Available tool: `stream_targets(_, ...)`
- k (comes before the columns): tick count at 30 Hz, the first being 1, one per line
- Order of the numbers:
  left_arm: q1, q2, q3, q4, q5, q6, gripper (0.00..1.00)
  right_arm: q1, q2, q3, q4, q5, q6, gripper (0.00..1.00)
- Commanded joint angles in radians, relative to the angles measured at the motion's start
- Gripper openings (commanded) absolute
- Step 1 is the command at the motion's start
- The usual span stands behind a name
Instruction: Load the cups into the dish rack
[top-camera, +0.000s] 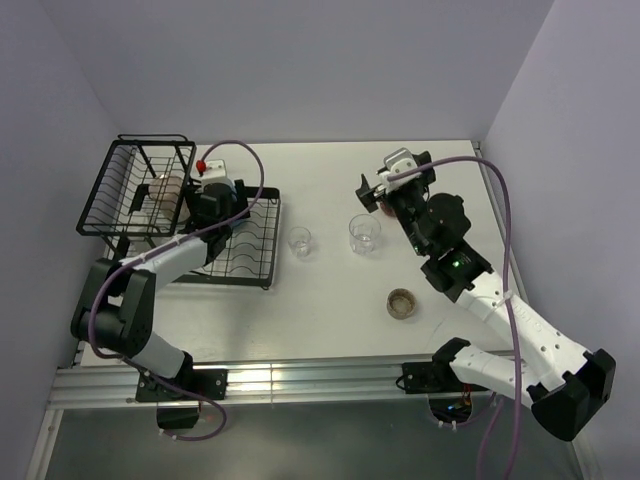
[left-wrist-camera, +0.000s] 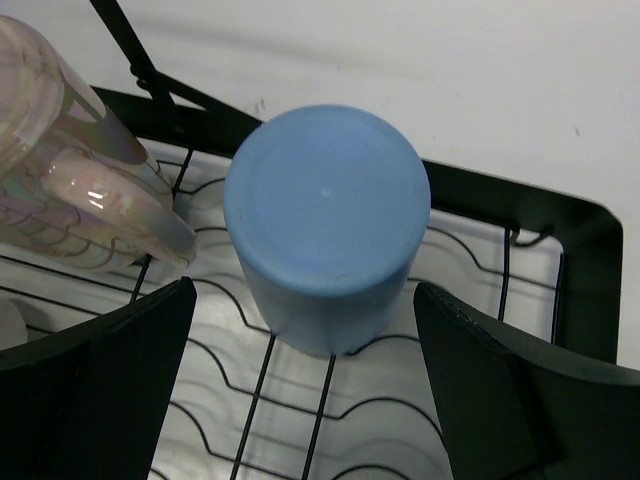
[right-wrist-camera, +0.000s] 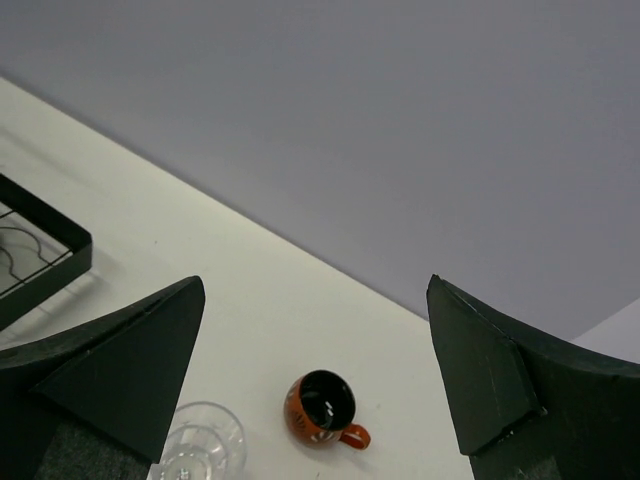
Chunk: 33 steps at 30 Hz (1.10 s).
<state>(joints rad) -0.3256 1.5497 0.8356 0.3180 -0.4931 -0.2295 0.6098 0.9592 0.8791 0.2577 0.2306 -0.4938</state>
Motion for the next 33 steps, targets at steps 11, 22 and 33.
stream_targets(11, -0.075, -0.254, 0.04, -0.132, -0.068, 0.021, 0.99, -0.084, 0.11, 0.219, -0.284, -0.158, 0.155, 1.0)
stream_targets(22, -0.063, -0.145, 0.036, -0.004, -0.061, 0.058, 0.99, -0.087, 0.102, 0.212, -0.288, -0.151, 0.143, 1.0)
stream_targets(33, 0.056, -0.047, 0.1, 0.081, -0.007, 0.11, 0.99, -0.094, 0.116, 0.198, -0.267, -0.155, 0.139, 1.0)
